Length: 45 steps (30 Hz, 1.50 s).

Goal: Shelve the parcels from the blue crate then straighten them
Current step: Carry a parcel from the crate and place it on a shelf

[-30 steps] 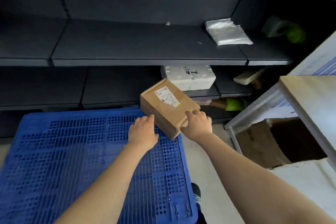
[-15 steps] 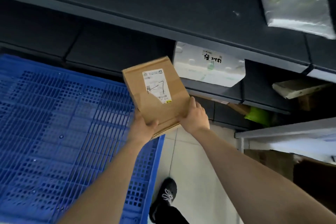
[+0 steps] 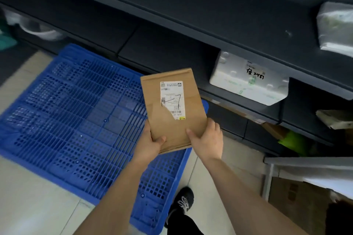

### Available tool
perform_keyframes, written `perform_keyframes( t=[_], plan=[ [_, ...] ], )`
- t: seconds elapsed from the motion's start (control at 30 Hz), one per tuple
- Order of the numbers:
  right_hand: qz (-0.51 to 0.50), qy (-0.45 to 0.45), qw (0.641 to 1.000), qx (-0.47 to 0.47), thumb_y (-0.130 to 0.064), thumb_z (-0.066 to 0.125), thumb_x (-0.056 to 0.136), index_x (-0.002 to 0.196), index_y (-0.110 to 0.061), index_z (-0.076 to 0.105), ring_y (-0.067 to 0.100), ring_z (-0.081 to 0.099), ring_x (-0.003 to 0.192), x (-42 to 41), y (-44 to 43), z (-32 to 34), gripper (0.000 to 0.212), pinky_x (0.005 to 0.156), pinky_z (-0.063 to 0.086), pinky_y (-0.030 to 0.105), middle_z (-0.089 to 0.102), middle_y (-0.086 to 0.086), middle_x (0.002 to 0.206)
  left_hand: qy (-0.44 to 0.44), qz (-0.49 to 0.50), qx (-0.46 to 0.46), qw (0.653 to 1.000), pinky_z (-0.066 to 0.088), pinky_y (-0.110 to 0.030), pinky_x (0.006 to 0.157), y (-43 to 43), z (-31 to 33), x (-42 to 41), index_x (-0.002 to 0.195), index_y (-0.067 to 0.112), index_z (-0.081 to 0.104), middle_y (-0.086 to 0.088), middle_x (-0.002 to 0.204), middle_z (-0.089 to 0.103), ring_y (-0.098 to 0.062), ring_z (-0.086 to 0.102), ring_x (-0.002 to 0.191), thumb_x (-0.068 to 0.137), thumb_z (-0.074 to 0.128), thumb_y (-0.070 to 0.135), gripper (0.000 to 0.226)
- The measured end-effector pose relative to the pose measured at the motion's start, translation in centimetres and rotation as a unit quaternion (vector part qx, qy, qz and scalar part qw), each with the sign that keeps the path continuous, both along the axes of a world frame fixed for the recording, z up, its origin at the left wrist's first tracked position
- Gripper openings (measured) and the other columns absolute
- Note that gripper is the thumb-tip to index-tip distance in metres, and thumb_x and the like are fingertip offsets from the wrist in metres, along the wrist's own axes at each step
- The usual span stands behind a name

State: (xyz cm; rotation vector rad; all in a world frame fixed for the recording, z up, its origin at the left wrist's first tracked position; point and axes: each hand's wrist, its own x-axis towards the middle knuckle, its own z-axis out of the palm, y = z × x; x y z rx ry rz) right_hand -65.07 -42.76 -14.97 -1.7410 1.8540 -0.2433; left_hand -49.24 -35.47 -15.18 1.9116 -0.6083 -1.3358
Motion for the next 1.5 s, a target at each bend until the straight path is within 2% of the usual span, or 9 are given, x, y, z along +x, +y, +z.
perform_keyframes(
  t=[0.23,0.5,0.7,1.03,1.1,1.17,1.2,1.27,1.5],
  plan=[
    [0.041,-0.089,0.994,-0.057,-0.05,0.071,0.079,0.137,-0.011,0.044,0.025,0.042,0.12,8.8,9.8,5.0,0.074,0.102,0.034,0.036,0.05,0.006,0.129,0.001,0.073,-0.053,0.996,0.036,-0.025,0.102,10.7,6.3,8.6,0.152,0.034,0.014,0.018,0.132,0.042,-0.004,0.042,0.118,0.097,0.055,0.015,0.071],
    [0.073,-0.229,0.966,-0.091,-0.037,0.064,0.088,0.133,-0.014,0.048,0.019,0.049,0.113,22.3,21.7,11.7,0.053,0.092,0.046,0.039,0.051,0.001,0.127,-0.055,0.168,-0.1,0.979,0.033,-0.035,0.113,25.1,13.5,20.7,0.153,0.034,0.012,0.015,0.151,0.034,-0.01,0.039,0.133,0.095,0.059,0.021,0.077],
    [0.151,-0.313,0.936,-0.048,-0.03,0.06,0.093,0.122,-0.023,0.05,0.014,0.06,0.093,32.9,29.7,16.9,0.031,0.078,0.051,0.035,0.061,-0.007,0.104,-0.101,0.271,-0.137,0.947,0.03,-0.021,0.102,35.2,19.1,28.8,0.154,0.031,0.009,0.014,0.147,0.034,-0.004,0.039,0.124,0.098,0.053,0.018,0.072],
    [0.29,-0.356,0.886,-0.056,-0.033,0.064,0.089,0.117,-0.025,0.053,0.011,0.06,0.091,49.3,38.4,22.0,0.031,0.079,0.05,0.034,0.063,-0.01,0.104,-0.181,0.407,-0.161,0.881,0.03,-0.029,0.11,47.1,23.5,41.0,0.154,0.031,0.009,0.01,0.152,0.032,-0.012,0.037,0.134,0.099,0.05,0.023,0.069],
    [0.315,-0.365,0.874,-0.056,-0.033,0.064,0.088,0.114,-0.026,0.054,0.01,0.061,0.091,52.8,39.7,22.7,0.028,0.077,0.05,0.033,0.063,-0.012,0.102,-0.196,0.429,-0.161,0.867,0.04,-0.03,0.101,48.9,23.9,43.8,0.153,0.031,0.011,0.008,0.148,0.038,-0.013,0.043,0.123,0.099,0.05,0.024,0.067],
    [0.339,-0.369,0.864,-0.055,-0.033,0.065,0.087,0.113,-0.025,0.055,0.01,0.061,0.09,56.1,40.8,23.1,0.029,0.074,0.047,0.03,0.064,-0.013,0.1,-0.2,0.453,-0.159,0.854,0.047,-0.025,0.075,50.3,24.3,46.5,0.152,0.031,0.012,0.009,0.142,0.041,-0.014,0.046,0.113,0.099,0.049,0.026,0.064],
    [0.35,-0.373,0.858,-0.054,-0.033,0.066,0.087,0.113,-0.025,0.055,0.01,0.061,0.09,58.2,41.3,23.3,0.029,0.073,0.044,0.028,0.063,-0.013,0.099,-0.206,0.466,-0.158,0.846,0.044,-0.022,0.064,51.0,24.5,48.1,0.151,0.031,0.013,0.012,0.136,0.042,-0.014,0.047,0.109,0.099,0.048,0.027,0.063],
    [0.367,-0.377,0.849,-0.047,-0.033,0.066,0.087,0.113,-0.024,0.056,0.01,0.06,0.09,62.0,42.2,23.7,0.03,0.074,0.041,0.027,0.063,-0.013,0.098,-0.223,0.482,-0.152,0.833,0.039,-0.019,0.057,52.2,25.1,50.8,0.149,0.029,0.015,0.014,0.126,0.041,-0.013,0.047,0.105,0.099,0.048,0.027,0.06],
    [0.432,-0.398,0.807,-0.053,-0.034,0.066,0.087,0.124,-0.024,0.056,0.015,0.059,0.102,76.2,46.6,26.0,0.039,0.084,0.044,0.031,0.064,-0.009,0.113,-0.257,0.525,-0.141,0.799,0.044,-0.042,0.101,57.5,27.5,62.2,0.15,0.032,0.018,0.011,0.135,0.044,-0.017,0.048,0.12,0.099,0.049,0.032,0.06]
  ],
)
